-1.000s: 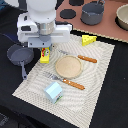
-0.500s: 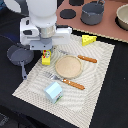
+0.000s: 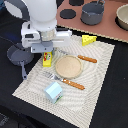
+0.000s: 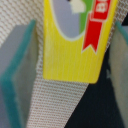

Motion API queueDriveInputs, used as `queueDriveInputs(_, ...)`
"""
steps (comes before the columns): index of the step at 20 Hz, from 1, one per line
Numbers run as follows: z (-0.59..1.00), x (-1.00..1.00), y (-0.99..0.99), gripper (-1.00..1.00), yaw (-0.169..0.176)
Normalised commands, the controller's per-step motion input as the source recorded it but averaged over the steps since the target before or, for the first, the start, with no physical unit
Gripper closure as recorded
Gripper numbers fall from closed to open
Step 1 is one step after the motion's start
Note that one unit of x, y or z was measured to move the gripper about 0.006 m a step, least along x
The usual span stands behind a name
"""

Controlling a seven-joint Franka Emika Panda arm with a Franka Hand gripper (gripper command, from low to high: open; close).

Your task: Interact with the objects in diverse but meaningful ways.

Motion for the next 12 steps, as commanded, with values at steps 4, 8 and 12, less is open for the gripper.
queueDriveInputs(4,0.05,0.0,0.2,-1.0,-0.077)
queueDriveInputs(8,0.42,0.06,0.51,-1.0,-0.073)
queueDriveInputs(12,0.61,0.2,0.63,-1.0,-0.07)
